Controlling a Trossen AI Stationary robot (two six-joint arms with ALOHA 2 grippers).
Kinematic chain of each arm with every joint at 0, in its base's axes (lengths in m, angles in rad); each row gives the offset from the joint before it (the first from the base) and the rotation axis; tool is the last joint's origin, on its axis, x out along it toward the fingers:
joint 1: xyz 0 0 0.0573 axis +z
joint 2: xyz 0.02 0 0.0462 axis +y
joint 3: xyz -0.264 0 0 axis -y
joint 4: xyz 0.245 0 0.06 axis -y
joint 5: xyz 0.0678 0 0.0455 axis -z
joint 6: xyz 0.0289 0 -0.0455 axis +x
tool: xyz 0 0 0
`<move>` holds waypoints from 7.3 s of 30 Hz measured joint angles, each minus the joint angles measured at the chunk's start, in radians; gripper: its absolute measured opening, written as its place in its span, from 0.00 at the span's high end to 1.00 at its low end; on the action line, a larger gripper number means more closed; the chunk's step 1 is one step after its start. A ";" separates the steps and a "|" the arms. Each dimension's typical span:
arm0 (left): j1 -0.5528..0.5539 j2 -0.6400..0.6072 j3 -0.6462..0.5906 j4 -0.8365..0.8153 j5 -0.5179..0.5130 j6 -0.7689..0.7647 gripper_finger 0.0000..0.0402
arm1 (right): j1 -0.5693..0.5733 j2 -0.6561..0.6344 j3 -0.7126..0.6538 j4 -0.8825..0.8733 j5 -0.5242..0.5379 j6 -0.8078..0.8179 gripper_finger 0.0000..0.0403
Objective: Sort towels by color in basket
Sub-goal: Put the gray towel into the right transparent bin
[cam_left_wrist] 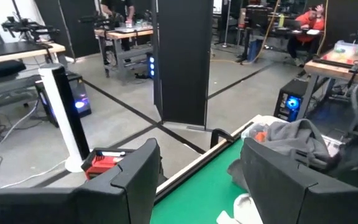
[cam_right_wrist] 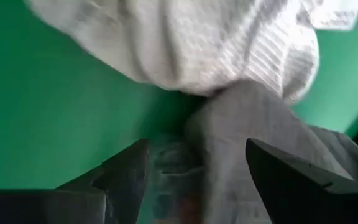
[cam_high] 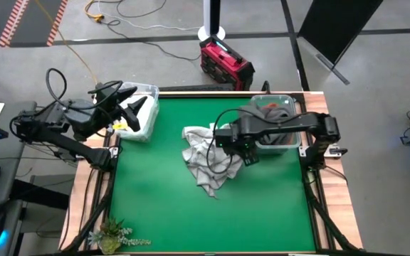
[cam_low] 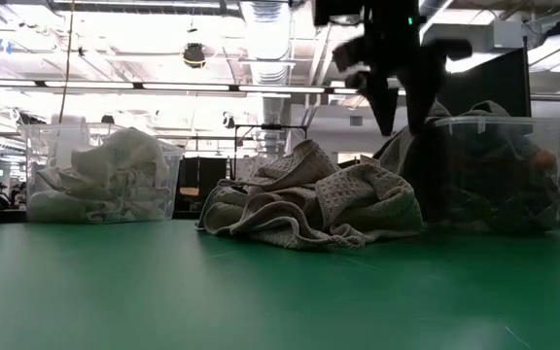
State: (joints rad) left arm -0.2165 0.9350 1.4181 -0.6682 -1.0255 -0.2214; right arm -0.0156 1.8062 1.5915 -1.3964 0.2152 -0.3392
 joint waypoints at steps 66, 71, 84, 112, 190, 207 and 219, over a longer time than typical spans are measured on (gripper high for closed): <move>0.000 0.001 0.000 -0.024 0.002 -0.023 0.47 | -0.586 -0.518 -0.474 0.061 0.074 0.305 0.94; 0.000 0.001 0.000 -0.024 0.002 -0.023 0.47 | -0.547 -0.514 -0.554 0.226 0.048 0.253 0.94; 0.000 0.001 0.000 -0.022 0.002 -0.010 0.47 | -0.589 -0.431 -0.825 0.513 -0.030 0.096 0.93; 0.000 0.001 0.000 -0.022 -0.007 -0.023 0.47 | -0.531 -0.540 -0.240 -0.045 -0.060 0.182 0.32; 0.000 0.000 0.000 -0.022 -0.014 -0.027 0.47 | -0.740 -0.451 -0.604 0.559 -0.079 -0.222 0.63; 0.000 0.001 0.000 -0.022 -0.013 -0.034 0.47 | -0.713 -0.453 -0.280 0.100 -0.041 -0.033 0.63; 0.000 0.000 0.000 -0.022 -0.018 -0.002 0.47 | -0.709 -0.453 -0.519 0.111 -0.154 0.063 0.63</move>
State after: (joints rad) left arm -0.2161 0.9352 1.4184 -0.6903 -1.0435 -0.2230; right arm -0.7242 1.3537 1.0725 -1.2851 0.0615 -0.2764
